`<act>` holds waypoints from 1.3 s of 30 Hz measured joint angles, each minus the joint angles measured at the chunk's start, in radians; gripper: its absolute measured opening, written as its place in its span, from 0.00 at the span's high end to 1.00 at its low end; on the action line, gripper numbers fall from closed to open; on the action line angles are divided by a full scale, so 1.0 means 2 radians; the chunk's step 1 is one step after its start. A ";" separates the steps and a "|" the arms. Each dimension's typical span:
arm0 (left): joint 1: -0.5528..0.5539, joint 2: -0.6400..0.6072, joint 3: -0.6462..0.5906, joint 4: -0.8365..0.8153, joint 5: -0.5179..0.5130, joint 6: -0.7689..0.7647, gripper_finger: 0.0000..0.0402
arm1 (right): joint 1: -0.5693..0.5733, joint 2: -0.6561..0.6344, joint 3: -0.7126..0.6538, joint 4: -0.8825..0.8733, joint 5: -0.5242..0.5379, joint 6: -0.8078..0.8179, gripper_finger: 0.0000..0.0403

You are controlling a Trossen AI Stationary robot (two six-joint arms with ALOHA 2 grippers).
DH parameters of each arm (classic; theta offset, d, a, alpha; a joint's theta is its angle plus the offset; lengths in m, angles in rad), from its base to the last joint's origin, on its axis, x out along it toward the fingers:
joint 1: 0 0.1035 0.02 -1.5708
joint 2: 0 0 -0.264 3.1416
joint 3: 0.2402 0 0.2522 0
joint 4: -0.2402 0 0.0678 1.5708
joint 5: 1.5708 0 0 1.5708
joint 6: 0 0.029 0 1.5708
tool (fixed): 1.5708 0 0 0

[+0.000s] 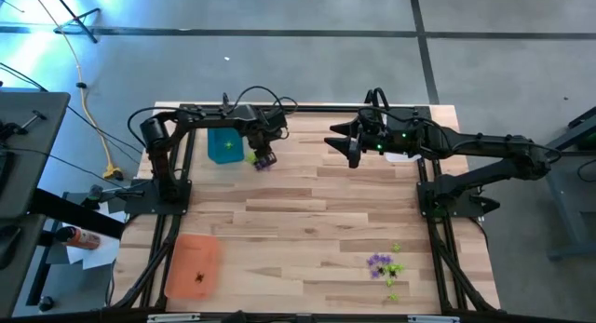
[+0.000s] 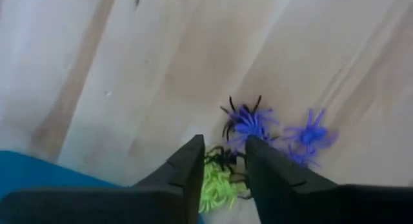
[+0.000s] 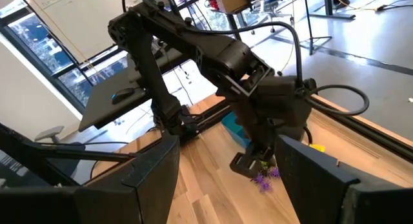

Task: Sort Halloween decoration
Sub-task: Put the black spider toy into the orange bin

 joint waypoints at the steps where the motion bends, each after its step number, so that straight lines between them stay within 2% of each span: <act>1: 0.001 0.000 0.000 -0.001 0.001 -0.001 0.71 | 0.000 0.000 0.000 0.000 0.000 0.000 0.38; 5: 0.004 0.000 -0.003 -0.013 0.008 0.011 0.67 | 0.000 0.000 0.000 -0.001 0.005 0.000 0.38; 10: 0.007 0.000 -0.021 -0.012 0.012 0.039 0.66 | 0.000 0.000 0.000 -0.002 0.015 0.000 0.38; 16: 0.015 0.000 -0.022 0.016 0.018 0.036 0.66 | 0.000 0.000 0.000 -0.002 0.018 0.000 0.38; 28: 0.022 0.000 -0.022 0.020 0.047 0.054 0.71 | 0.000 0.000 0.000 -0.002 0.018 0.013 0.38; 39: 0.038 0.006 -0.022 0.017 0.058 0.065 0.71 | 0.000 0.000 0.000 -0.002 0.019 0.015 0.38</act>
